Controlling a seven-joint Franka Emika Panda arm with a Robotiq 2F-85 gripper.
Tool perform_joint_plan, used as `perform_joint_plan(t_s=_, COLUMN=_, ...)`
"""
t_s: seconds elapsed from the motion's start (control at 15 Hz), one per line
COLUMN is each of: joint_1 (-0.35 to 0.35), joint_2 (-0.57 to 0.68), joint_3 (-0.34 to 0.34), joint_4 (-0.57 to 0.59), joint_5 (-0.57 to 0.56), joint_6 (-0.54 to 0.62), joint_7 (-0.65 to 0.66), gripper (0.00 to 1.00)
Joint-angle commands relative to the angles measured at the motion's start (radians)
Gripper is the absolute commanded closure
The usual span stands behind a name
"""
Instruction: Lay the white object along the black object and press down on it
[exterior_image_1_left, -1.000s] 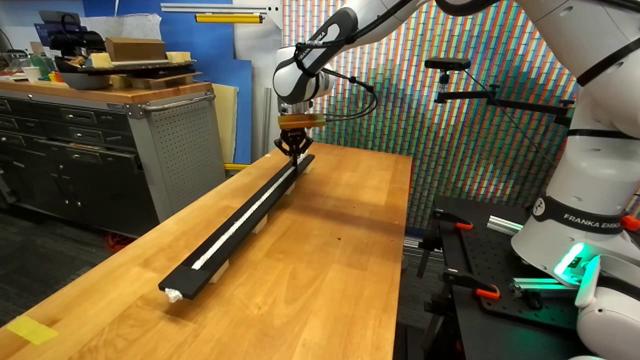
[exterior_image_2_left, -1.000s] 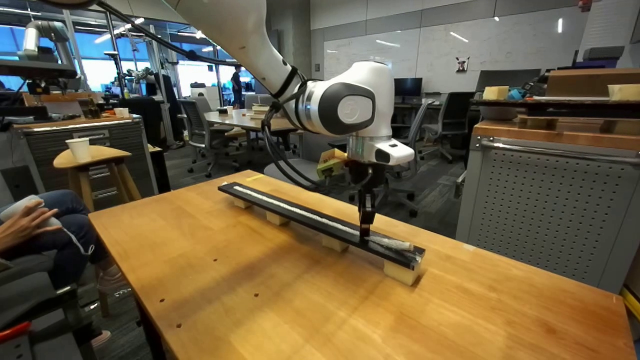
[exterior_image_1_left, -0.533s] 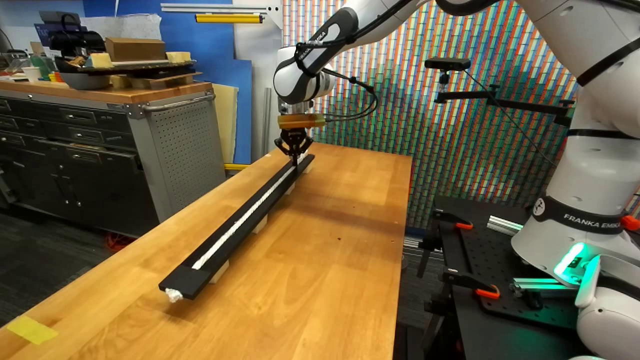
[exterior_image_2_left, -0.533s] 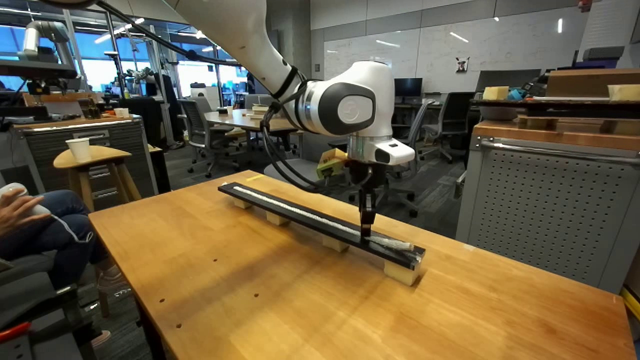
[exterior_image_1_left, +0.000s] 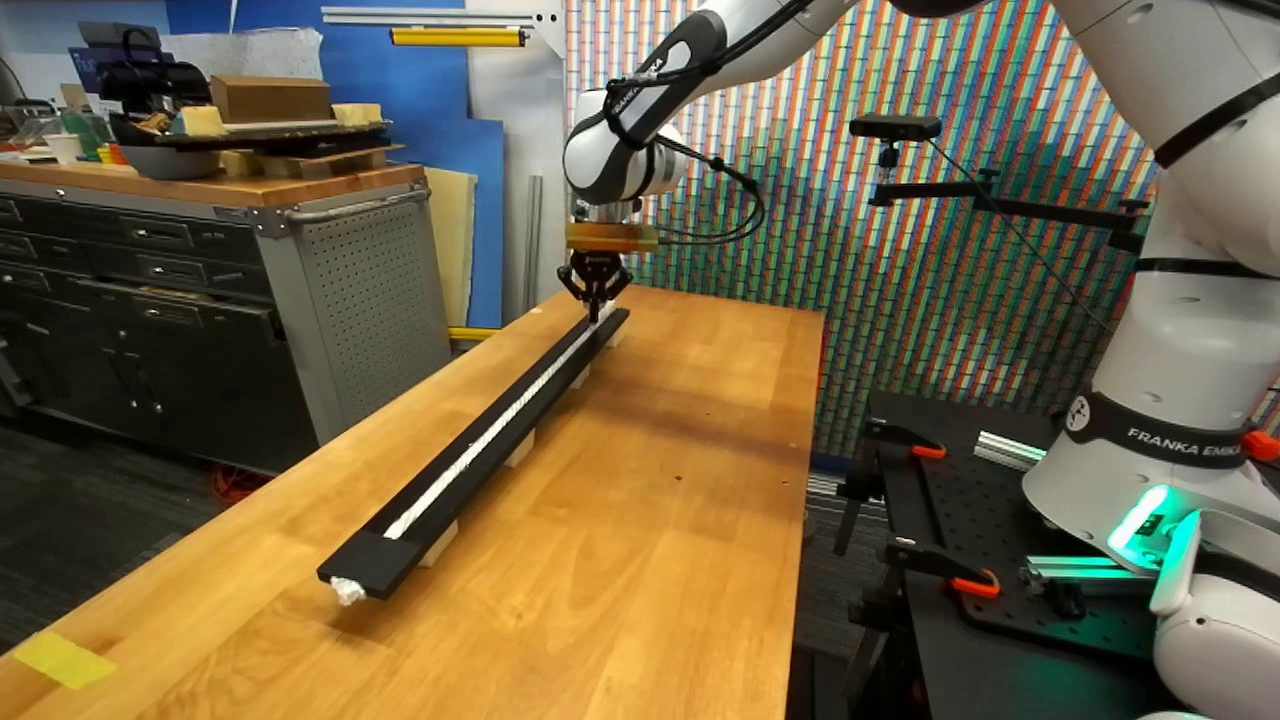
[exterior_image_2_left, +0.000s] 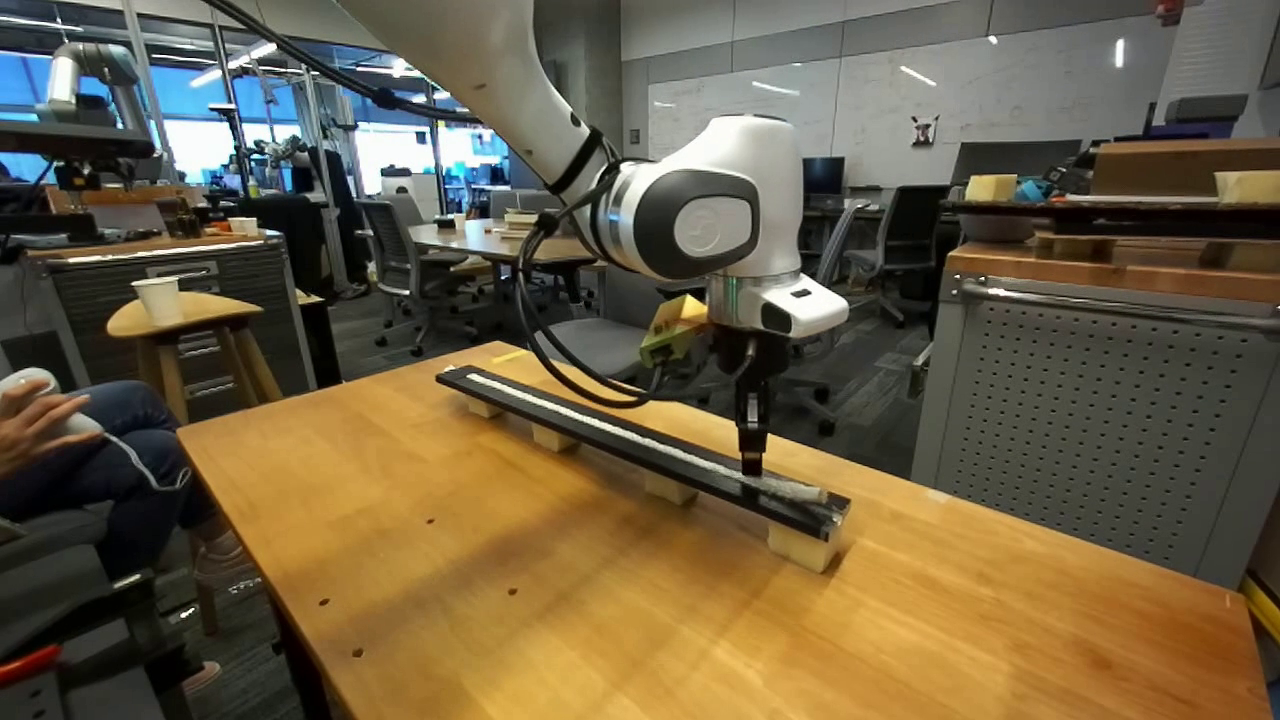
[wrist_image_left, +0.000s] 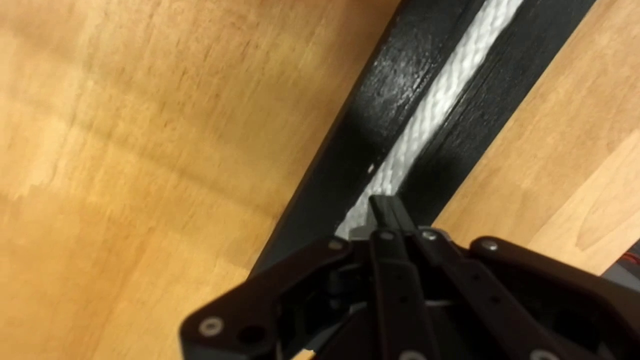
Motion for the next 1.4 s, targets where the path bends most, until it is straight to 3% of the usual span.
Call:
perform_joint_plan(t_s=0.0, joint_1=-0.013, joint_2=-0.033, joint_3=-0.002, joint_4=-0.042, joint_5=0.032, joint_6=0.027, joint_7=0.002, gripper=1.00)
perform_joint_plan(t_s=0.87, joint_1=-0.029, joint_2=0.106, joint_3=-0.002, joint_4=0.158, joint_5=0.017, joint_6=-0.181, joint_7=0.015, gripper=1.00)
perform_joint_plan(t_s=1.33, joint_1=-0.022, joint_2=0.008, joint_3=0.000, joint_4=0.027, joint_5=0.036, joint_6=-0.061, joint_7=0.002, gripper=1.00)
